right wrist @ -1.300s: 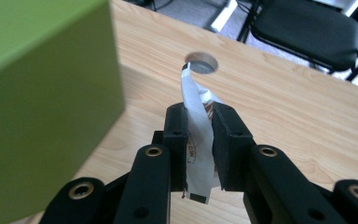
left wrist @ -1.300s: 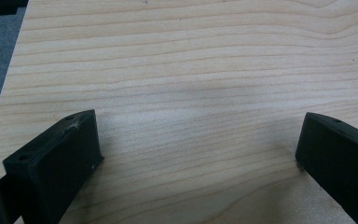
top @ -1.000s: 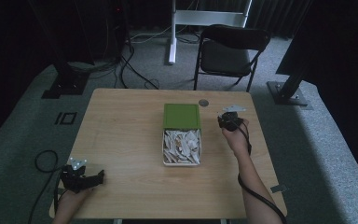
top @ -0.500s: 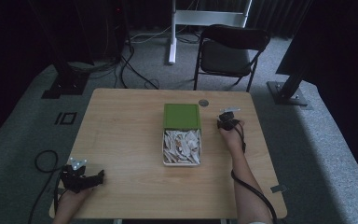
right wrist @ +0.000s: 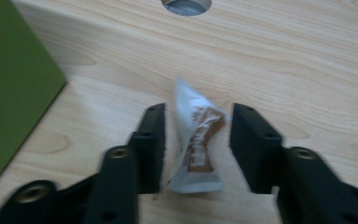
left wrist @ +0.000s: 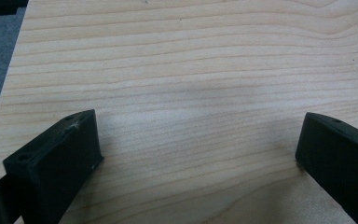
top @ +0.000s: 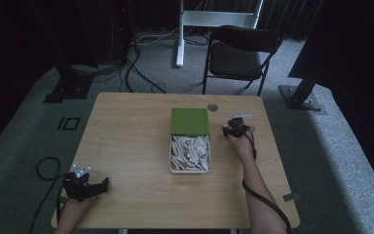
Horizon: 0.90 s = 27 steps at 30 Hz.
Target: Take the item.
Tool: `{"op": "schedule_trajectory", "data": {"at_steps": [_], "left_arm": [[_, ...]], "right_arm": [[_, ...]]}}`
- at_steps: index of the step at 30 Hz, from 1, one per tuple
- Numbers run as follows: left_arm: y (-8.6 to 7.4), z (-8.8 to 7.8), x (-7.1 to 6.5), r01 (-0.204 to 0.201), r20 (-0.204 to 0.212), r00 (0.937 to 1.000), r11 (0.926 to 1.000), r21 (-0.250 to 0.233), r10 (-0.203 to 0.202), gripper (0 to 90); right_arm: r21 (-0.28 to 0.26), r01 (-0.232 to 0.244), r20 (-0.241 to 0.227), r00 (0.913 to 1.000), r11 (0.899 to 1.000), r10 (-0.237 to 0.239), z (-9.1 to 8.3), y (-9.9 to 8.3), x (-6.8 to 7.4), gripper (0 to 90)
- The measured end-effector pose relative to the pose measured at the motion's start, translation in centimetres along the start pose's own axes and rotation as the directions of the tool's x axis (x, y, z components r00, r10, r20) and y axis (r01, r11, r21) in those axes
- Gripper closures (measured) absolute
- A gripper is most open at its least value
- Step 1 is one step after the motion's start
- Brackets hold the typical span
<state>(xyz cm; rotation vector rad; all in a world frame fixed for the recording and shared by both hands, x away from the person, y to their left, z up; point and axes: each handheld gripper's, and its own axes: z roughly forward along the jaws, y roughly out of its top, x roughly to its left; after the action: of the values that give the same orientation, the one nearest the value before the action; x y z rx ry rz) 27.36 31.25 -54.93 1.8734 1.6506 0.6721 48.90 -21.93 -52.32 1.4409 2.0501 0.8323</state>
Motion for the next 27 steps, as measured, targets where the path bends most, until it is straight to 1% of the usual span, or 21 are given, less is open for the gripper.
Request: {"op": "schedule_trajectory", "data": {"at_steps": [2,4,8,10,13,15,17,20,22,26,27], "left_arm": [[0.0,0.0,0.0,0.001,0.000,1.0000,1.0000,-0.001,-0.001,0.7],[0.0,0.0,0.0,0.000,0.000,1.0000,1.0000,0.000,0.000,0.7],[0.0,0.0,0.0,0.000,0.000,1.0000,1.0000,0.000,0.000,0.7],[0.0,0.0,0.0,0.000,0.000,1.0000,1.0000,0.000,0.000,0.7],[0.0,0.0,0.0,0.002,0.000,1.0000,1.0000,-0.001,-0.002,0.7],[0.0,0.0,0.0,0.001,0.000,1.0000,1.0000,-0.001,-0.001,0.7],[0.0,0.0,0.0,0.000,0.000,1.0000,1.0000,0.000,0.000,0.7],[0.0,0.0,0.0,0.000,0.000,1.0000,1.0000,0.000,0.000,0.7],[0.0,0.0,0.0,0.000,0.000,1.0000,1.0000,0.000,0.000,0.7],[0.0,0.0,0.0,0.000,0.000,1.0000,1.0000,0.000,0.000,0.7],[0.0,0.0,0.0,0.000,0.000,1.0000,1.0000,0.000,0.000,0.7]], "right_arm": [[-0.003,-0.012,-0.017,0.9998,1.000,0.012,-0.4,-0.1,-0.1,49.1],[-0.020,-0.033,-0.018,0.9993,0.999,0.032,-1.0,-0.3,-0.3,43.5],[-0.036,-0.057,-0.023,0.9981,0.998,0.057,-2.1,-0.8,-0.8,35.4],[-0.037,-0.046,-0.019,0.9988,0.998,0.045,-2.5,-1.2,-1.1,32.9],[-0.045,-0.070,-0.025,0.9973,0.997,0.068,-3.1,-1.7,-1.5,28.5],[-0.044,-0.080,-0.020,0.9966,0.996,0.079,-3.5,-2.1,-1.7,23.5],[-0.050,-0.104,-0.025,0.9944,0.993,0.102,-3.9,-2.5,-1.8,19.3],[-0.058,-0.110,-0.013,0.9939,0.992,0.110,-4.4,-3.1,-1.9,17.7],[-0.067,-0.123,-0.012,0.9924,0.990,0.122,-4.9,-3.5,-2.0,17.7],[-0.070,-0.128,-0.014,0.9918,0.989,0.127,-5.6,-4.4,-2.0,17.3],[-0.070,-0.132,-0.011,0.9913,0.989,0.131,-5.7,-4.7,-1.9,15.0]]}}
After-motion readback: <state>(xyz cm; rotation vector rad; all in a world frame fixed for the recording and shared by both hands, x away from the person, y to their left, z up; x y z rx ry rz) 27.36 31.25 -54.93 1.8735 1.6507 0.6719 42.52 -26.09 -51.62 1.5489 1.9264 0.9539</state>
